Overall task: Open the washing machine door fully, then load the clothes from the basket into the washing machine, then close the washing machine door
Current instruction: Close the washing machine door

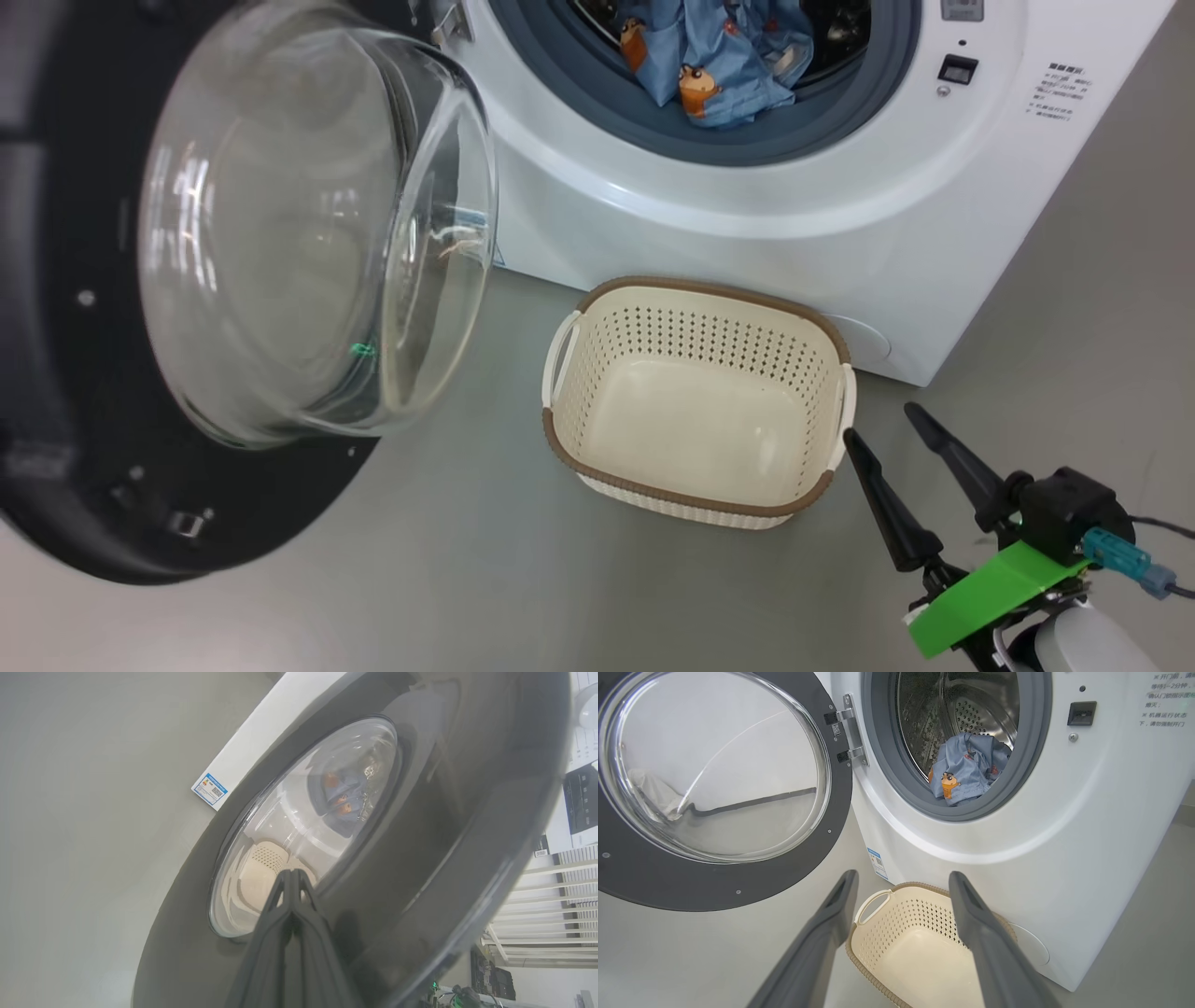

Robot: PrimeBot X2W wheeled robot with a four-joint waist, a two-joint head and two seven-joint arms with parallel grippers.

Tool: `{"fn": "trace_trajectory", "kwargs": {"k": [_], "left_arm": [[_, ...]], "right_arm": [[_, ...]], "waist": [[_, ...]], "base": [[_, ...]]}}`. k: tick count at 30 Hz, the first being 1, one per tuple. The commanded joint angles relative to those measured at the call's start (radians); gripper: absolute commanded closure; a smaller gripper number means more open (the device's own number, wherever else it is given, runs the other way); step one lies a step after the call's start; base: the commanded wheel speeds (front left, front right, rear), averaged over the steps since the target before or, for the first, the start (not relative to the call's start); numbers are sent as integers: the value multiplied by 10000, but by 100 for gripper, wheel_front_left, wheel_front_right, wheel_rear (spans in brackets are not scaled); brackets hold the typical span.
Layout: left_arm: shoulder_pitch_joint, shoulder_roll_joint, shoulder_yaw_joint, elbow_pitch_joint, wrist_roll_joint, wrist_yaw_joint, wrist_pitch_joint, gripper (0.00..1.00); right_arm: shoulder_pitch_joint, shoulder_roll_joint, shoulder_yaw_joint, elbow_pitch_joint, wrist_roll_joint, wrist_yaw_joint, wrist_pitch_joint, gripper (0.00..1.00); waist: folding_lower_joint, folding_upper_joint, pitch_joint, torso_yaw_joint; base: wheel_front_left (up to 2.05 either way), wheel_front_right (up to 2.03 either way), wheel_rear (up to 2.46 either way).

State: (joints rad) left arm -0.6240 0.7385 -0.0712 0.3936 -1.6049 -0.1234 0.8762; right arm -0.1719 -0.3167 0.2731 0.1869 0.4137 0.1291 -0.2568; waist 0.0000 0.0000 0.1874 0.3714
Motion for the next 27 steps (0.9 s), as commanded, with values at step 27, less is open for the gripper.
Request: {"fn": "trace_trajectory", "kwargs": {"k": [27], "left_arm": [[238, -1110, -690, -3762, 171, -73, 1120, 100]], "right_arm": [[631, 539, -316, -401, -104, 16, -49, 0]], "waist": [[0, 0, -575, -1830]], "base": [[0, 0, 0]]}}
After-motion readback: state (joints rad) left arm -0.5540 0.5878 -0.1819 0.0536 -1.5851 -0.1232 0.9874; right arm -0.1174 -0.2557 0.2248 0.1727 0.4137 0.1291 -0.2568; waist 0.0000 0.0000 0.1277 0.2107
